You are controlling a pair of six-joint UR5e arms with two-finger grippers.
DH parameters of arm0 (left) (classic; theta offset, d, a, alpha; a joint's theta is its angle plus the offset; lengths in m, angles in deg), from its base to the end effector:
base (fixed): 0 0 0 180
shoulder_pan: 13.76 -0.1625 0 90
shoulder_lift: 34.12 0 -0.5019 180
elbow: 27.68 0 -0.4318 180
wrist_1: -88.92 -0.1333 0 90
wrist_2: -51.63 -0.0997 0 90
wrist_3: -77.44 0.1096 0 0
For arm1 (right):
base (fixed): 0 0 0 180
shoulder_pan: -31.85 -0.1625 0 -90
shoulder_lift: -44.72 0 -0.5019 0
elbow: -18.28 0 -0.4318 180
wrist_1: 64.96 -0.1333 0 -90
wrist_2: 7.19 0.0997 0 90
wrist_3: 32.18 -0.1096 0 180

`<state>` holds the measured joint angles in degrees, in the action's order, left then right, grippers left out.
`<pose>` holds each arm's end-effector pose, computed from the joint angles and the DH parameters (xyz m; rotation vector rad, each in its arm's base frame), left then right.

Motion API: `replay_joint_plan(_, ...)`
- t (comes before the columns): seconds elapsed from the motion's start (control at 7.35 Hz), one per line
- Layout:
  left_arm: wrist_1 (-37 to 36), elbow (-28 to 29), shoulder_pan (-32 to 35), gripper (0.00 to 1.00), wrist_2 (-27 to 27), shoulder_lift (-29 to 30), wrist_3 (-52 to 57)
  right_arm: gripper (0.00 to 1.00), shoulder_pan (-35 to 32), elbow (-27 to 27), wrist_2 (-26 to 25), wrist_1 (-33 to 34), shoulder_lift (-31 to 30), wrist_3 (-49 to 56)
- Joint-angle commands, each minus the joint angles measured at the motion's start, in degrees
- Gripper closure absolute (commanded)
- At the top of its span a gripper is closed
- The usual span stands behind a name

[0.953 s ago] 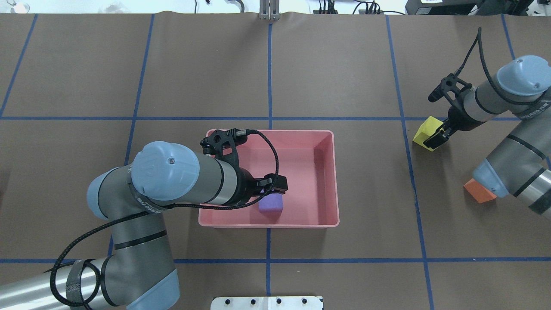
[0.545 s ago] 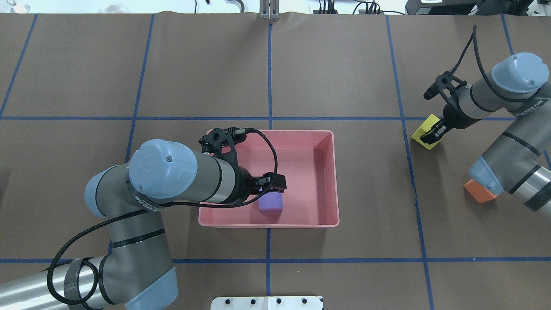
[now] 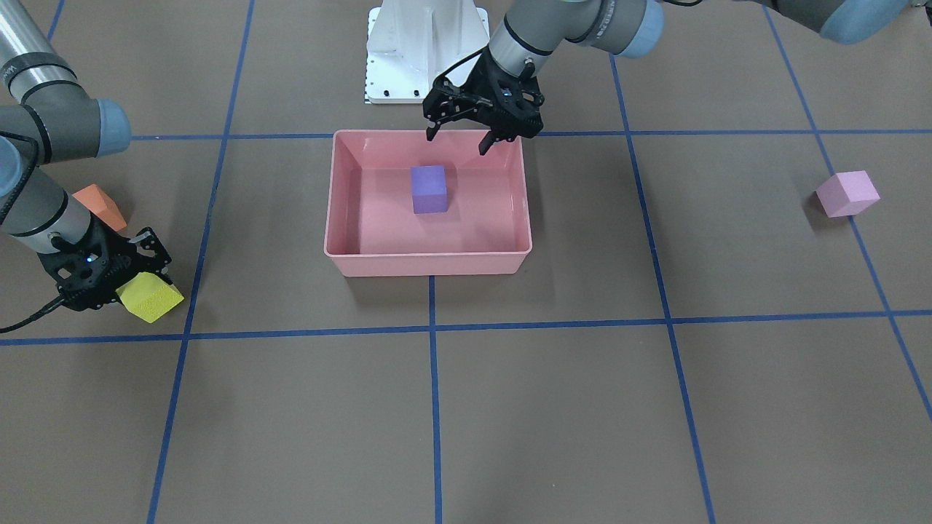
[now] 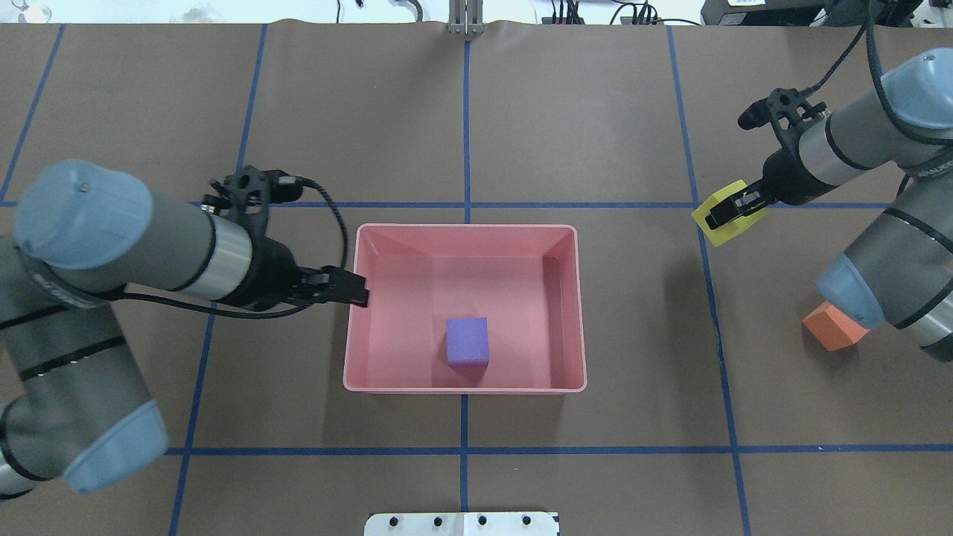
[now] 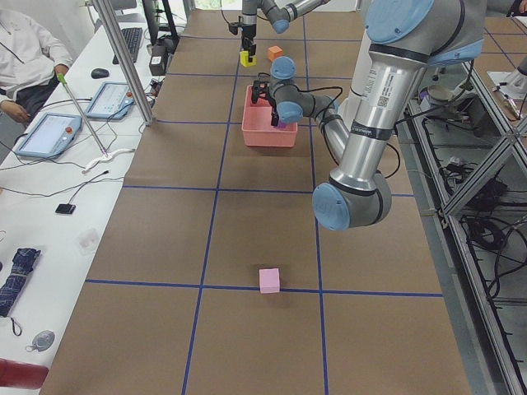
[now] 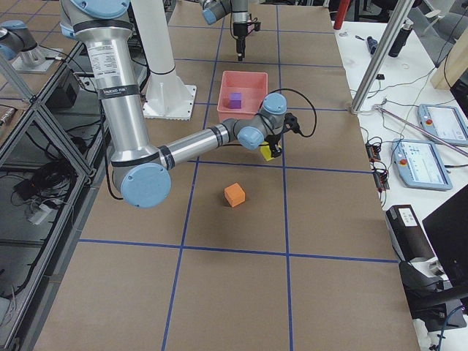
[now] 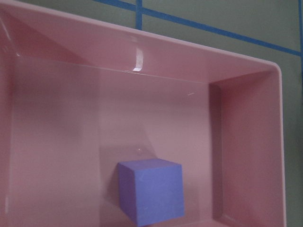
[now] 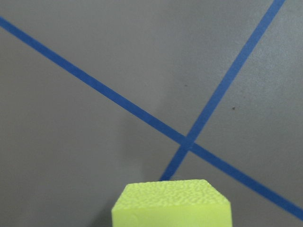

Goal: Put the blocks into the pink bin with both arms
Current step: 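Carry the yellow cube into the bin with the right gripper while the left withdraws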

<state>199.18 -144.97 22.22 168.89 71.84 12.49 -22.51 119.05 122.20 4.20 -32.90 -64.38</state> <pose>0.4239 -0.4105 0.3034 0.1845 1.1489 0.0948 -0.3183 -0.5534 0.4747 0.2474 -0.9543 -0.3188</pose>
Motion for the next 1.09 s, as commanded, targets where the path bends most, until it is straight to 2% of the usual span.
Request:
replay_joint_plan(0.0, -0.05, -2.06, 7.50, 0.00, 2.62, -12.66, 20.39, 0.96, 1.70, 11.32, 1.31, 7.45, 0.01, -16.23)
replay_joint_plan(0.27, 0.04, -0.67, 15.22, 0.00, 4.63, -19.36, 39.55, 0.96, 9.15, 16.10, -2.10, 10.11, 3.34, -33.98)
replay_joint_plan(0.41, 0.22, 3.08, 20.74, 0.00, 10.47, -19.73, 47.30, 0.95, 13.37, 16.81, -6.38, 10.29, 5.53, -40.41)
replay_joint_plan(0.54, 0.48, 7.82, 26.02, 0.00, 14.88, -19.73, 55.47, 0.94, 17.24, 16.82, -10.86, 16.12, 10.08, -43.70)
replay_joint_plan(0.68, 0.57, 11.35, 28.68, 0.00, 15.19, -19.65, 61.12, 0.92, 21.10, 16.82, -17.00, 27.23, 16.91, -44.25)
replay_joint_plan(0.82, 0.57, 13.56, 29.93, 0.00, 15.19, -19.56, 63.79, 0.88, 26.10, 16.12, -23.59, 33.26, 20.89, -45.30)
replay_joint_plan(0.95, 0.57, 15.93, 31.33, 0.00, 15.19, -19.38, 68.16, 0.79, 28.42, 13.77, -27.31, 33.67, 23.19, -47.92)
